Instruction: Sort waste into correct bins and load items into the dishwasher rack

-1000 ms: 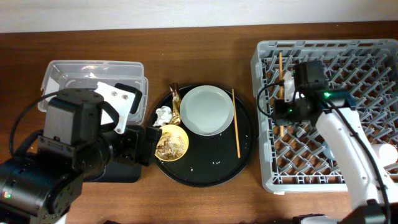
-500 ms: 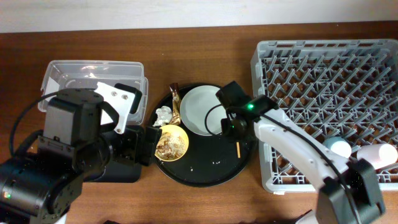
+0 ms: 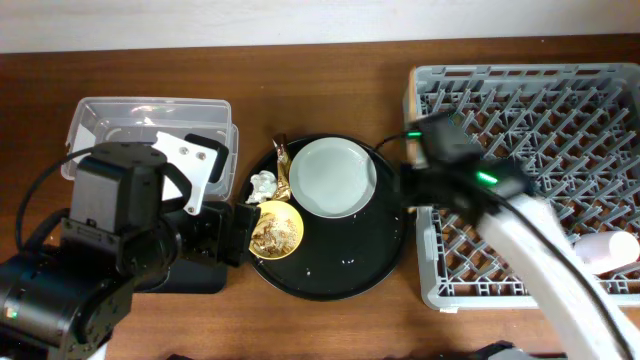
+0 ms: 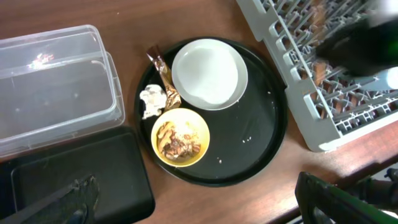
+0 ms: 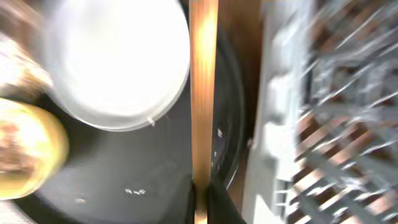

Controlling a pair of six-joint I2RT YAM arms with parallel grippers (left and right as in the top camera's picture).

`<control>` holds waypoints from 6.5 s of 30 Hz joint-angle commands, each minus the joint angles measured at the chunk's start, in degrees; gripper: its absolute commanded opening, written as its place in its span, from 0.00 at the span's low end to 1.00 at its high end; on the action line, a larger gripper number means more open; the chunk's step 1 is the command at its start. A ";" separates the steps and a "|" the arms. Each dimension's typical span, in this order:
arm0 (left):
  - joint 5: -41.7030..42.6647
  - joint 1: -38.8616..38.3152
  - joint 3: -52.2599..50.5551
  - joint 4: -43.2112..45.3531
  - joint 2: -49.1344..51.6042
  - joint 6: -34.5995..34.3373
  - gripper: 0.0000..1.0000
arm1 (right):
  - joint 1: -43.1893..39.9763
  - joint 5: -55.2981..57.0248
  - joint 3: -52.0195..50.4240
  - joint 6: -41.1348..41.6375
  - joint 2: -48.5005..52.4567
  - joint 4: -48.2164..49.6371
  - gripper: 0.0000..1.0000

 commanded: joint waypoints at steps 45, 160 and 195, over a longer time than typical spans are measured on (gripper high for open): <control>-0.42 0.11 0.50 -0.11 -0.13 0.90 1.00 | -5.25 -8.61 -2.73 8.00 7.69 11.65 0.04; -0.66 -12.50 -13.92 8.63 17.49 -17.99 1.00 | -21.33 -12.74 -73.26 -24.11 -77.02 53.48 0.98; 80.91 51.63 -59.56 27.54 18.43 41.38 0.01 | -21.33 -12.74 -73.26 -24.11 -77.02 53.48 0.98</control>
